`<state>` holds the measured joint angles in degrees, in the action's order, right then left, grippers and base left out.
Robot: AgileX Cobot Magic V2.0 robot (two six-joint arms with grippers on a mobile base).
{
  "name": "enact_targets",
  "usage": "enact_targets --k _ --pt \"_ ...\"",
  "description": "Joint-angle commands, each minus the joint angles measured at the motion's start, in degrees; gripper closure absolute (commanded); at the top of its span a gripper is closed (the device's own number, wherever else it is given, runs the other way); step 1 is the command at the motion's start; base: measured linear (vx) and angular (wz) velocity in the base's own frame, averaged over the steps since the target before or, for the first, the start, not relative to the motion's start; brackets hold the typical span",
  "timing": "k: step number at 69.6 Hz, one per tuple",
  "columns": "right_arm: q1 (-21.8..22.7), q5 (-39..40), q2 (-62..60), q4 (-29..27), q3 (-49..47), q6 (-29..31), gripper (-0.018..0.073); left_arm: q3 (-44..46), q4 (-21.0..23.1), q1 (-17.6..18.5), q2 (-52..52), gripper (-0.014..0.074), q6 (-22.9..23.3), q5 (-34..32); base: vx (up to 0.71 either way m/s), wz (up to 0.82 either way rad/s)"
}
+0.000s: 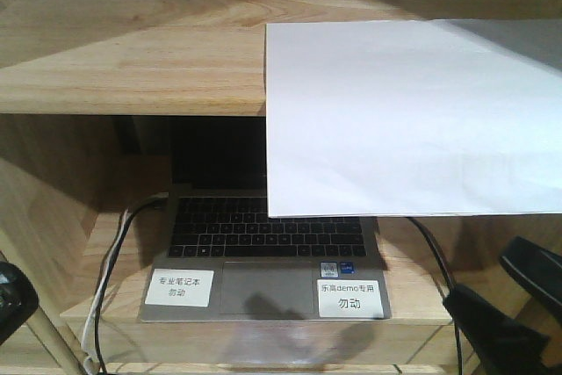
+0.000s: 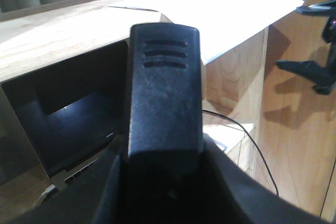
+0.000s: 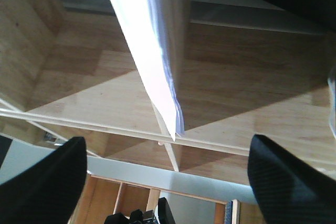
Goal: Grab stapler and paper to desk for stapling
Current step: 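Move the right gripper to the edge of the white paper sheet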
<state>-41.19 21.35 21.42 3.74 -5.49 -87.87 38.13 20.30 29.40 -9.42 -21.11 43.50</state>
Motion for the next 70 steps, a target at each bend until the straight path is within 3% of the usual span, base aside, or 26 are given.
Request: enact_targets --k 1,17,53,70 --pt "0.1 13.0 4.4 -2.5 -0.5 7.0 -0.0031 1.7 1.8 0.3 -0.8 0.0603 0.0 -6.6 0.0 0.0" --pt "0.1 27.0 13.9 -9.4 0.0 21.7 -0.0031 1.7 1.8 0.3 -0.8 0.0603 0.0 -6.6 0.0 0.0" --pt "0.1 53.2 30.9 -13.9 -0.1 27.6 -0.0031 1.7 1.8 0.3 -0.8 0.0603 0.0 -6.6 0.0 0.0" --pt "0.1 55.7 33.2 -15.7 -2.5 31.4 -0.0031 1.7 1.8 0.3 -0.8 0.0603 0.0 -6.6 0.0 0.0"
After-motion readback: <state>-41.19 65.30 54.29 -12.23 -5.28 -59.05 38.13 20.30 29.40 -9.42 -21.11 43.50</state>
